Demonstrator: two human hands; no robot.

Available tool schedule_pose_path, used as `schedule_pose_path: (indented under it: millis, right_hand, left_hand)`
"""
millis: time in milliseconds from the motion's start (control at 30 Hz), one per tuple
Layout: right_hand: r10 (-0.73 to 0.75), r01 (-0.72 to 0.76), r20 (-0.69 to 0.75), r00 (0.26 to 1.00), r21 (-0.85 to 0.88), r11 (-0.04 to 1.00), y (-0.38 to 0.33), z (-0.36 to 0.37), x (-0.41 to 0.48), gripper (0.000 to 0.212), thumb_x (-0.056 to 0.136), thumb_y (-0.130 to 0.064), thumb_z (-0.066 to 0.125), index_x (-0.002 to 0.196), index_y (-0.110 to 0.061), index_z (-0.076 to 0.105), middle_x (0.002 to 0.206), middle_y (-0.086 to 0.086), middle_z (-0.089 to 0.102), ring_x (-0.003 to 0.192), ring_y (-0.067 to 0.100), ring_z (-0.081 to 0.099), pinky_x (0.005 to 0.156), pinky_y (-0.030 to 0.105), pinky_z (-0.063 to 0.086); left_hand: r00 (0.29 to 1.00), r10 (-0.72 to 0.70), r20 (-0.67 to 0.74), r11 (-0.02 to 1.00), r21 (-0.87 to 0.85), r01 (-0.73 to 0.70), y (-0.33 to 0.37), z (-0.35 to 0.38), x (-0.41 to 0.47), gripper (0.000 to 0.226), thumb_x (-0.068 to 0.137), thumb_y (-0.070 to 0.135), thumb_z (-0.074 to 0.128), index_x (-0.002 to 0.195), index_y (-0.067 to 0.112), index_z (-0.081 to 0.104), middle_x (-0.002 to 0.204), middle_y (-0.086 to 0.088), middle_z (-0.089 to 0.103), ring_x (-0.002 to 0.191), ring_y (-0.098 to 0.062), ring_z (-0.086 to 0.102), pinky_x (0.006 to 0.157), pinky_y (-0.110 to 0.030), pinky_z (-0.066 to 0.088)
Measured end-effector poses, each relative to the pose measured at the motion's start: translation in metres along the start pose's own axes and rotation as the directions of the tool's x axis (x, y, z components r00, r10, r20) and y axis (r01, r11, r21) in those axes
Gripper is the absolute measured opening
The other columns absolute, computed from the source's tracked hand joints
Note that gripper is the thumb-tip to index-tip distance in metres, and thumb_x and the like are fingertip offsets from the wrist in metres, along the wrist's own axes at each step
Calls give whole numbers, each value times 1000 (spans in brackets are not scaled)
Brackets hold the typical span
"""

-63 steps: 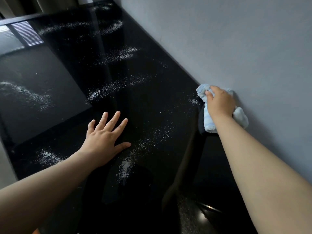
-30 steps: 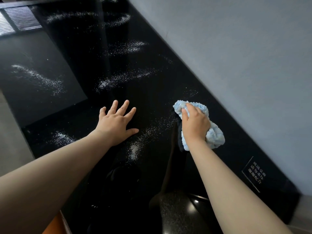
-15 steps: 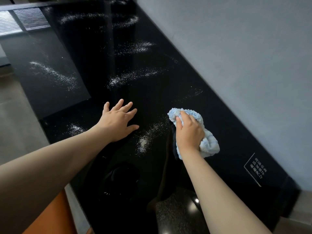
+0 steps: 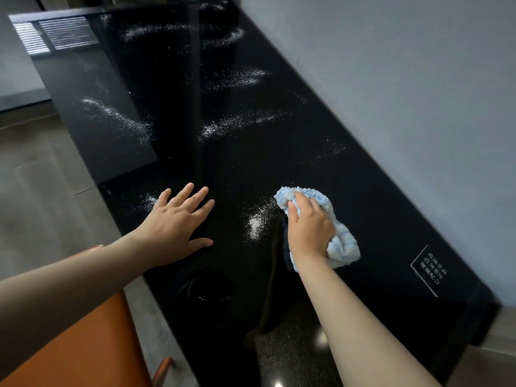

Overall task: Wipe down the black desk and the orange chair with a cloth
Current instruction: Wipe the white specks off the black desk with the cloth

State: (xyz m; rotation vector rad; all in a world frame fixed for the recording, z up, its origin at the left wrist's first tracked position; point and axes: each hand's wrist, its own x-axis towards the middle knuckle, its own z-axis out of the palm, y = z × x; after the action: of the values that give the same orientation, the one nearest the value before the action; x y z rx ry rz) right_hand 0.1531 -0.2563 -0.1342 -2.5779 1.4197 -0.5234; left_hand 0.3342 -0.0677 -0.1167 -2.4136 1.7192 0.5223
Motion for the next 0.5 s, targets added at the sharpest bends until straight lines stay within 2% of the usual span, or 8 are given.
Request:
schedule_pose_path:
  millis: [300, 500]
  right_hand:
    - [9, -9, 0, 1000, 11, 1000, -22, -2, -29, 25, 91, -25, 61, 114, -17, 66, 98, 3, 70, 84, 24, 66, 65, 32, 47]
    - [2, -2, -5, 1000, 14, 1000, -35, -2, -48, 25, 88, -23, 65, 113, -17, 67, 97, 2, 70, 82, 24, 66, 64, 31, 48]
  left_hand:
    - [1000, -19, 20, 999, 36, 18, -18, 24, -46, 100, 80, 79, 39, 154, 27, -3, 162, 0, -9, 149, -26, -7, 120, -44, 8]
    - [998, -36, 43, 999, -16, 37, -29, 39, -57, 103, 75, 83, 38, 154, 30, -3, 160, 4, -20, 148, -28, -11, 119, -49, 11]
